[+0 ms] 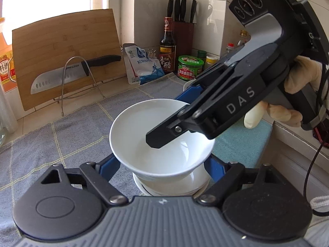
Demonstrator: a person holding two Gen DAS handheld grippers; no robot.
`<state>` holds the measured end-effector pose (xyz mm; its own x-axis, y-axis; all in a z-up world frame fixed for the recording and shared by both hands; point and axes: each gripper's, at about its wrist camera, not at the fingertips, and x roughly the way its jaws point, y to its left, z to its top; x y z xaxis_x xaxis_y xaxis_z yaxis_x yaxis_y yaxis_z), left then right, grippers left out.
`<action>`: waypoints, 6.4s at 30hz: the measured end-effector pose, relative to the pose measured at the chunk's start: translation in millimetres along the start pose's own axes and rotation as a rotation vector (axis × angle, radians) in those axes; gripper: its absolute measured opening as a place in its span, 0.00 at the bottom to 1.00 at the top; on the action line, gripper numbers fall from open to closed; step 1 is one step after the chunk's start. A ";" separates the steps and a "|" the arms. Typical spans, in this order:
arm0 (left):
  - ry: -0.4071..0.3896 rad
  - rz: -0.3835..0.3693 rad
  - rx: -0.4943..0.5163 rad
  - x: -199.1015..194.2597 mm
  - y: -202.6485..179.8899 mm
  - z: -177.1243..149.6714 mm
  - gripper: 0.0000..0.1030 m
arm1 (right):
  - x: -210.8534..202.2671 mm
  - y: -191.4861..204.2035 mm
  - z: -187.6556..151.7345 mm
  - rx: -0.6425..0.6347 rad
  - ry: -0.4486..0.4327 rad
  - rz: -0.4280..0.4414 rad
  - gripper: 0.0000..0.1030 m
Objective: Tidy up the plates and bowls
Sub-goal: 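Lower the held bowl into the nested bowls with the right tool, then open the right tool and withdraw it from the bowl stack, then grasp the three-bowl stack from opposite sides with the left tool while the right tool grasps it too, then lift the bowl stack with both tools and carry it over the plate stack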
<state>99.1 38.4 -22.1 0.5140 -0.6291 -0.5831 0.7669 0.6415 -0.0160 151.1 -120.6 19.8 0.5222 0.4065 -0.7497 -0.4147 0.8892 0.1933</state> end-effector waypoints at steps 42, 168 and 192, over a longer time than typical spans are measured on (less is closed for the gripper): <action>0.048 -0.018 -0.003 7.4 -4.4 3.6 0.85 | 13.4 -11.2 -22.5 0.063 0.025 -0.012 0.75; 0.189 -0.522 0.557 71.6 51.7 16.2 0.84 | 51.1 2.8 -68.6 -0.449 0.235 0.048 0.87; 0.192 -0.501 0.519 65.1 48.0 28.1 0.85 | 36.3 -1.5 -64.2 -0.471 0.212 0.072 0.87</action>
<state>180.2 15.9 -38.0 0.0154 -0.6736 -0.7389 0.9990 -0.0213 0.0403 122.9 -120.6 -48.4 0.3381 0.3682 -0.8661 -0.7595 0.6502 -0.0201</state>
